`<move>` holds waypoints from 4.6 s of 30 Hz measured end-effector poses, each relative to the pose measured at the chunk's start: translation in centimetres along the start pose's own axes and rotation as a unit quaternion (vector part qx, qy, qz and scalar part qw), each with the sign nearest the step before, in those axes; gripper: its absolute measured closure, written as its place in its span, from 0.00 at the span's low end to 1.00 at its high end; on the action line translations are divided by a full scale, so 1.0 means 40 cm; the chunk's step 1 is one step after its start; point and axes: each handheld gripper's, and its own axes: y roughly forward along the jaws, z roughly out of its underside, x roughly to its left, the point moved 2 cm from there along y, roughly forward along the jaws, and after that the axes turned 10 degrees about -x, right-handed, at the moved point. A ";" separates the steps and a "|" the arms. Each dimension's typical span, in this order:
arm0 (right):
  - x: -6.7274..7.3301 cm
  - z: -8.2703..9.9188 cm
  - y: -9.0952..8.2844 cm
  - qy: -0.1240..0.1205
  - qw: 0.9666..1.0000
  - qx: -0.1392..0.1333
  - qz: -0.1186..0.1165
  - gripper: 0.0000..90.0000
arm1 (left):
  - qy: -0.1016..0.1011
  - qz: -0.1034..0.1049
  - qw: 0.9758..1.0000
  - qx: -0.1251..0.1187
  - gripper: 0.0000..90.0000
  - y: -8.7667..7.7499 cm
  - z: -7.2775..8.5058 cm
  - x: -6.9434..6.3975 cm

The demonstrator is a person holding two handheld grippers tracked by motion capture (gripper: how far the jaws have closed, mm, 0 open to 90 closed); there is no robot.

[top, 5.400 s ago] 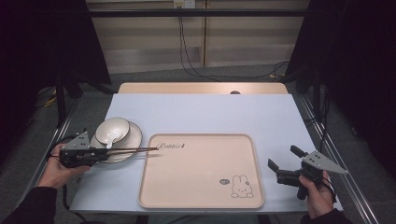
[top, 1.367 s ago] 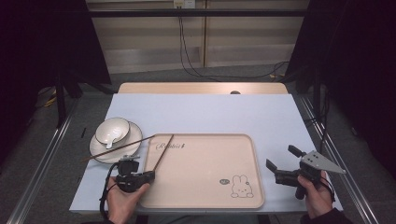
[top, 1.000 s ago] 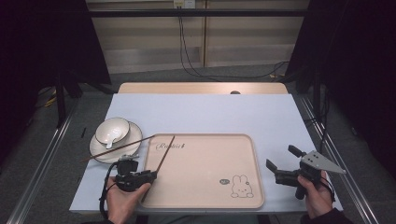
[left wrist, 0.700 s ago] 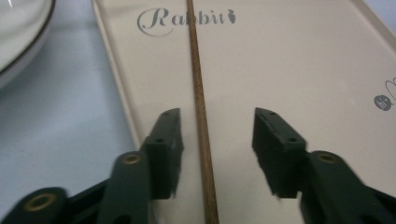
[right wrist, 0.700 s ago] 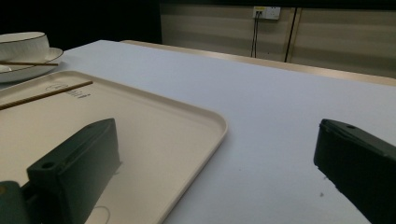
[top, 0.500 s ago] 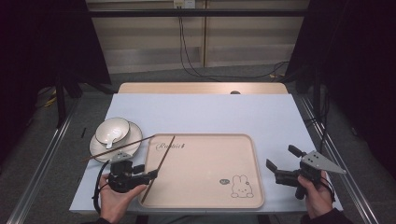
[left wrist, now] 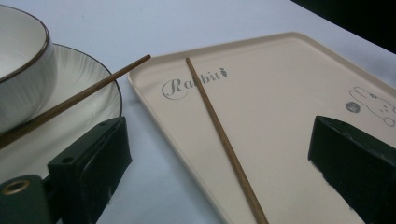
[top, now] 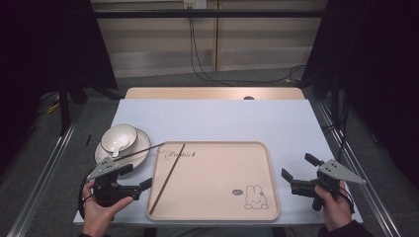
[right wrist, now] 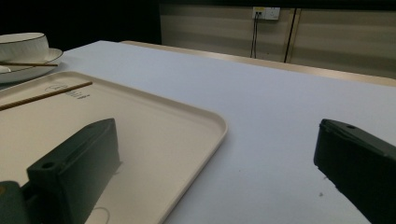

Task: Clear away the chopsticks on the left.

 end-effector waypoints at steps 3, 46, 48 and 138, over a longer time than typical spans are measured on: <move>0.000 0.000 0.000 0.000 1.000 0.000 0.000 0.00 | 0.003 0.009 1.000 -0.002 0.06 -0.022 0.001 0.026; 0.000 0.001 0.001 -0.001 1.000 0.002 0.000 0.00 | 0.120 0.024 0.985 0.122 0.53 -0.046 -0.025 0.337; 0.000 0.001 0.001 -0.002 1.000 0.002 0.000 0.00 | 0.139 0.027 0.982 0.127 0.61 -0.042 -0.026 0.343; 0.002 0.000 0.002 -0.001 1.000 0.001 0.000 0.00 | -0.042 0.019 0.995 0.083 0.94 -0.065 -0.029 0.020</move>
